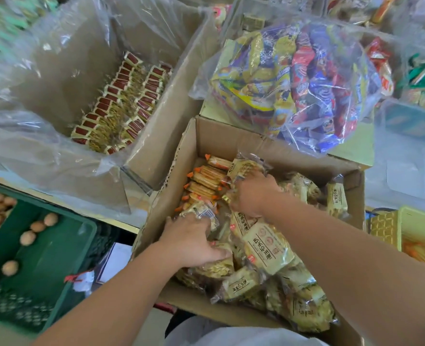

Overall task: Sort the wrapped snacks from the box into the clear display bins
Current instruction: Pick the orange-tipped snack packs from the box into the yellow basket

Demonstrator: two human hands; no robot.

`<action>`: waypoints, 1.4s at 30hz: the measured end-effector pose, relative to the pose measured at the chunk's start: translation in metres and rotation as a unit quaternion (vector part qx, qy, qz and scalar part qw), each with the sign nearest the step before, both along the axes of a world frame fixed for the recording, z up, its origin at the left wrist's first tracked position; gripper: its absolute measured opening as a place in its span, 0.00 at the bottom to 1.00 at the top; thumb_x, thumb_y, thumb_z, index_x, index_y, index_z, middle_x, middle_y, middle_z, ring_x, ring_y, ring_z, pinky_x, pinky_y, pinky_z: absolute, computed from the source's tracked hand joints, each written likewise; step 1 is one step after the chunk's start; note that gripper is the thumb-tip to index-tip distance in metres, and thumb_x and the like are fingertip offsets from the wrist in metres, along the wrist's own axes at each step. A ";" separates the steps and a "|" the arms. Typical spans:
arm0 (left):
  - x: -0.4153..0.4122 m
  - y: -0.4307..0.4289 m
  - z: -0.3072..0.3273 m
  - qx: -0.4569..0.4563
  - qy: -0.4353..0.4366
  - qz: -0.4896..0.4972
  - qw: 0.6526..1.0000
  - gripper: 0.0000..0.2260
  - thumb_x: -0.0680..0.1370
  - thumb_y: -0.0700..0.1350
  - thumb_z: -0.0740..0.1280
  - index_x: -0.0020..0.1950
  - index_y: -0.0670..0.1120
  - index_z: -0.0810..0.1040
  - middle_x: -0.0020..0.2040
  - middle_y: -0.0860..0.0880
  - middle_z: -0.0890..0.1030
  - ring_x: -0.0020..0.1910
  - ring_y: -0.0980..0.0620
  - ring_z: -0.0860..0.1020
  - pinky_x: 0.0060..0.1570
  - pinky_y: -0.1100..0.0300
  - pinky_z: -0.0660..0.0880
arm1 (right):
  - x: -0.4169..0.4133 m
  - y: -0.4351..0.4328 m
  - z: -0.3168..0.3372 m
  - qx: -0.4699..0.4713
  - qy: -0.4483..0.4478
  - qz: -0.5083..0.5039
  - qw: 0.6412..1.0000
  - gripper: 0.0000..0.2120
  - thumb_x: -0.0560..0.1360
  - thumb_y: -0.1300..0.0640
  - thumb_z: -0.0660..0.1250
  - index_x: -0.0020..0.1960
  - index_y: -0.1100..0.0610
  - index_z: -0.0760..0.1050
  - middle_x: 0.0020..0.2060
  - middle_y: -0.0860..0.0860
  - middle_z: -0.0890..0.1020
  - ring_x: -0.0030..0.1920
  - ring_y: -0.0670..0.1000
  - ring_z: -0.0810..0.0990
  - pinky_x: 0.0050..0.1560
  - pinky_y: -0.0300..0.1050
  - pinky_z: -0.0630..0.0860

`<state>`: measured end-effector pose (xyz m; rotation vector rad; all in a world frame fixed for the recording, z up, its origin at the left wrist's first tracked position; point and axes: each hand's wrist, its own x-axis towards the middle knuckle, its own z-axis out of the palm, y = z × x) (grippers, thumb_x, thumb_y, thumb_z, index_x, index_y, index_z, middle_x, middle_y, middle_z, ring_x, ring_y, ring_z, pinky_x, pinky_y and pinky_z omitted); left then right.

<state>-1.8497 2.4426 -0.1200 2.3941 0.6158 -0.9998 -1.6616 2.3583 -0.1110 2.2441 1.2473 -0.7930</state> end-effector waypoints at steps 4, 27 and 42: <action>0.014 0.013 -0.010 0.003 0.005 -0.004 1.000 0.66 0.50 0.84 0.64 0.82 0.61 0.43 0.83 0.51 0.43 0.79 0.37 0.52 0.73 0.35 0.59 | -0.008 -0.011 0.003 -0.003 0.041 0.062 0.997 0.33 0.73 0.28 0.57 0.69 0.48 0.72 0.65 0.53 0.76 0.69 0.60 0.68 0.66 0.63 0.65; 0.028 0.020 -0.016 -0.004 -0.042 0.067 0.997 0.18 0.78 0.37 0.64 0.68 0.46 0.73 0.58 0.41 0.80 0.52 0.41 0.78 0.45 0.51 0.74 | 0.001 0.009 -0.031 0.069 0.005 -0.060 0.996 0.15 0.73 0.54 0.71 0.57 0.57 0.78 0.51 0.53 0.76 0.45 0.58 0.79 0.38 0.49 0.74; 0.053 0.022 -0.045 0.221 -0.065 -0.025 0.973 0.36 0.75 0.42 0.74 0.78 0.46 0.60 0.69 0.41 0.60 0.62 0.40 0.73 0.55 0.51 0.77 | 0.006 -0.008 -0.062 0.141 0.069 -0.103 0.982 0.50 0.63 0.38 0.80 0.76 0.59 0.63 0.66 0.58 0.73 0.63 0.61 0.76 0.60 0.53 0.75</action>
